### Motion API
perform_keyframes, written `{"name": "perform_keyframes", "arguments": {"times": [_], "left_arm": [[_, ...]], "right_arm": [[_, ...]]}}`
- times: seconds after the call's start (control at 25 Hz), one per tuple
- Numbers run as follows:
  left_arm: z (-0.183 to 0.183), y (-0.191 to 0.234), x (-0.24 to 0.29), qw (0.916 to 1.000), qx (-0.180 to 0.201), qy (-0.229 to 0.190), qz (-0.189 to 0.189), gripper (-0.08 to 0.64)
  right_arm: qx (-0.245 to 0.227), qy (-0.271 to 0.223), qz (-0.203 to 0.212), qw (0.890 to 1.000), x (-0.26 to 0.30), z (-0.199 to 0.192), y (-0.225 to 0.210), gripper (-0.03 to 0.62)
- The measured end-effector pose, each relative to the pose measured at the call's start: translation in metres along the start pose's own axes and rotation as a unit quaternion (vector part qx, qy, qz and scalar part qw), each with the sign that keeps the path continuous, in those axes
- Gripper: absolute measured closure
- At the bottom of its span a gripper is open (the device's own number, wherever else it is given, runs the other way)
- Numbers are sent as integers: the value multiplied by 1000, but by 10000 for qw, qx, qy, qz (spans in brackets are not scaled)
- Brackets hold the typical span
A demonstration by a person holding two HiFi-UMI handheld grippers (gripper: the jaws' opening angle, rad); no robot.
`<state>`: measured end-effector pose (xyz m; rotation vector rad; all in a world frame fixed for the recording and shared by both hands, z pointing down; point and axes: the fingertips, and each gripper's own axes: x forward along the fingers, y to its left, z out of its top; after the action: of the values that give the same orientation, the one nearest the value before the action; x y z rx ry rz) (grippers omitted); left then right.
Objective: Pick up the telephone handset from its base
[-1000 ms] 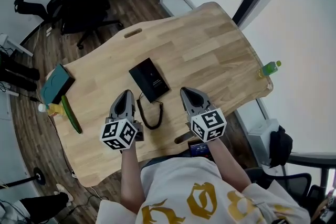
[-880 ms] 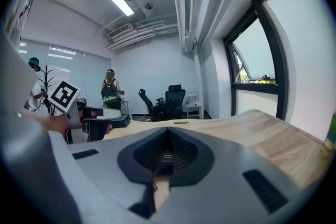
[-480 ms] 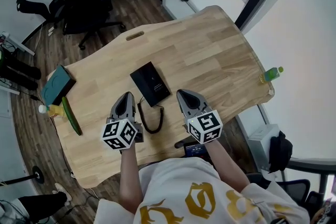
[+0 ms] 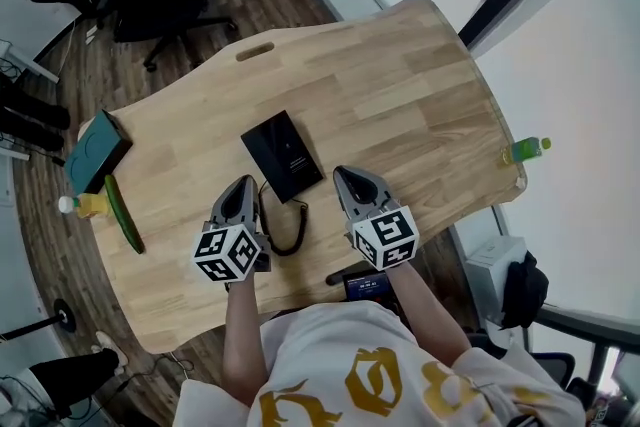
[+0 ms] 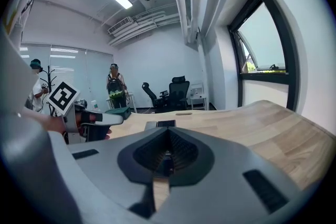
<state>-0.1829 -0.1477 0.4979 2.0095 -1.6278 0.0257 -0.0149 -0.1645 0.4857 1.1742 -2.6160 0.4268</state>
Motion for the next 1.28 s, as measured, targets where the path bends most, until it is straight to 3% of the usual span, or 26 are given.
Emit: {"name": "perform_keyframes", "arguments": {"times": [0.28,0.44,0.88,1.28], "left_arm": [[-18,17,20,9993,-58,274,234,554],[-32,25,32,9980,-332,483,225,554],[-65,32,65,9909,-927,972,-86,387],[-72,27,74,9866,-1123,1113,-406,408]], "right_arm": [[92,345,31,9994,19,-18,-16,588],[134,533,112,9984,32,-28,-19,588],[372,875,278,9951,60,-52,-26,588],[464,1067,323,9927,73,-66,-32,588]]}}
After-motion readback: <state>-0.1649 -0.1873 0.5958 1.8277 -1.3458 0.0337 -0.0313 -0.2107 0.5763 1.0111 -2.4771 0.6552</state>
